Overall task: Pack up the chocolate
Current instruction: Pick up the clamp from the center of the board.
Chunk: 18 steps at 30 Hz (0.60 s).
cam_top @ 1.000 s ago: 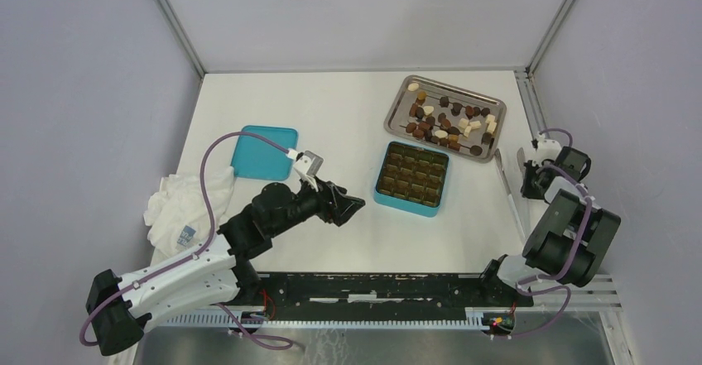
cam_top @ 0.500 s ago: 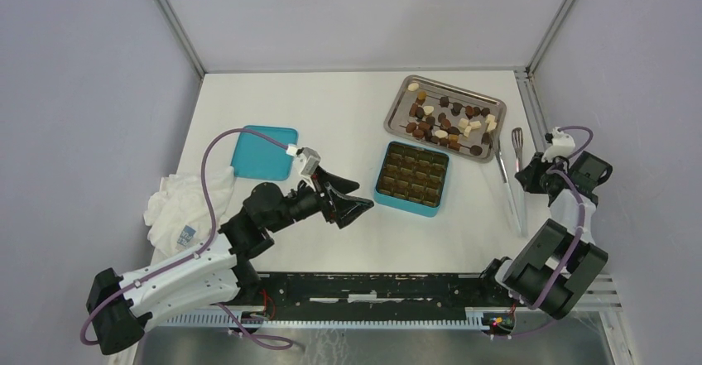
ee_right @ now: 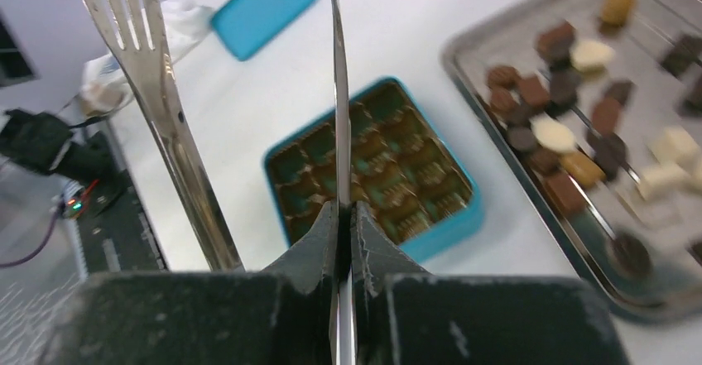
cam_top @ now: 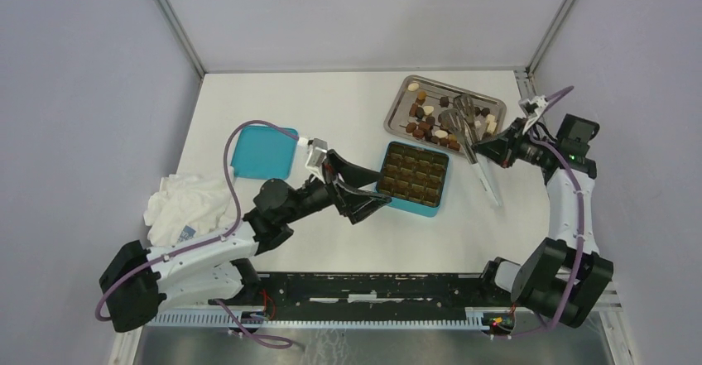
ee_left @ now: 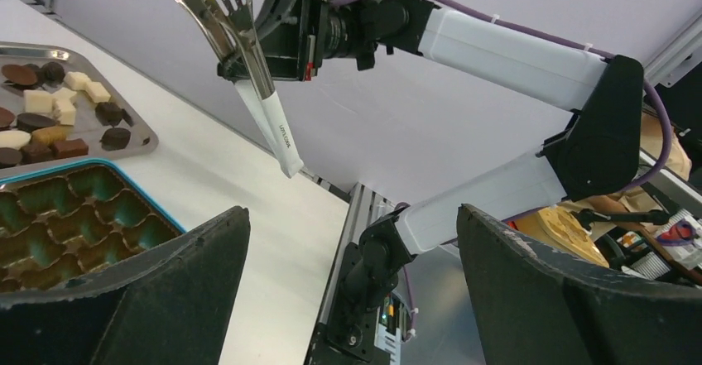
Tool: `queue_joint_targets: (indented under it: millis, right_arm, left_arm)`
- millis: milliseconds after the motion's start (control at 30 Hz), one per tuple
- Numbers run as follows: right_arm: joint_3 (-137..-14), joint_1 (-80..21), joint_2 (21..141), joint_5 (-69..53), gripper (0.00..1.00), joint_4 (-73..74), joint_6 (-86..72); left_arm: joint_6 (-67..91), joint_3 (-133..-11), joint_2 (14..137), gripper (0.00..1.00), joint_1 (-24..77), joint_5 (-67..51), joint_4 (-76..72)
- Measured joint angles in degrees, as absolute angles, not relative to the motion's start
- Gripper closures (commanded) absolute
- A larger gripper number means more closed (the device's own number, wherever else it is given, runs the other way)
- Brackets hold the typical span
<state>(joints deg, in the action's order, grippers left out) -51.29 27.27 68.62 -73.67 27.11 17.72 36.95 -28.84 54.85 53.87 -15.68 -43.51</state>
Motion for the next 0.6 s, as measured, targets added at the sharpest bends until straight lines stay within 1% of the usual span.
queue_joint_targets:
  millis: [200, 333, 400, 533, 600]
  right_arm:
    - [-58.43, 17.39, 68.34, -78.04, 1.0, 28.62, 12.53]
    - [-60.45, 14.52, 65.73, -78.54, 1.0, 25.39, 5.32]
    - [-60.1, 13.54, 63.35, -78.32, 1.0, 20.69, -0.71]
    - [-55.75, 11.51, 56.42, -77.03, 1.0, 2.85, -16.34]
    - [-55.31, 10.52, 54.48, -76.75, 1.0, -2.7, -21.37]
  left_arm:
    - [35.64, -34.11, 63.66, 0.02, 58.48, -14.61, -47.83]
    - [30.68, -36.12, 68.01, 0.03, 62.72, -12.32, -53.65]
    - [28.21, -36.67, 70.83, 0.05, 63.79, -11.88, -58.02]
    - [24.88, -38.09, 77.21, 0.08, 64.16, -10.9, -66.0]
    - [23.29, -39.44, 79.99, 0.08, 64.29, -10.68, -68.73]
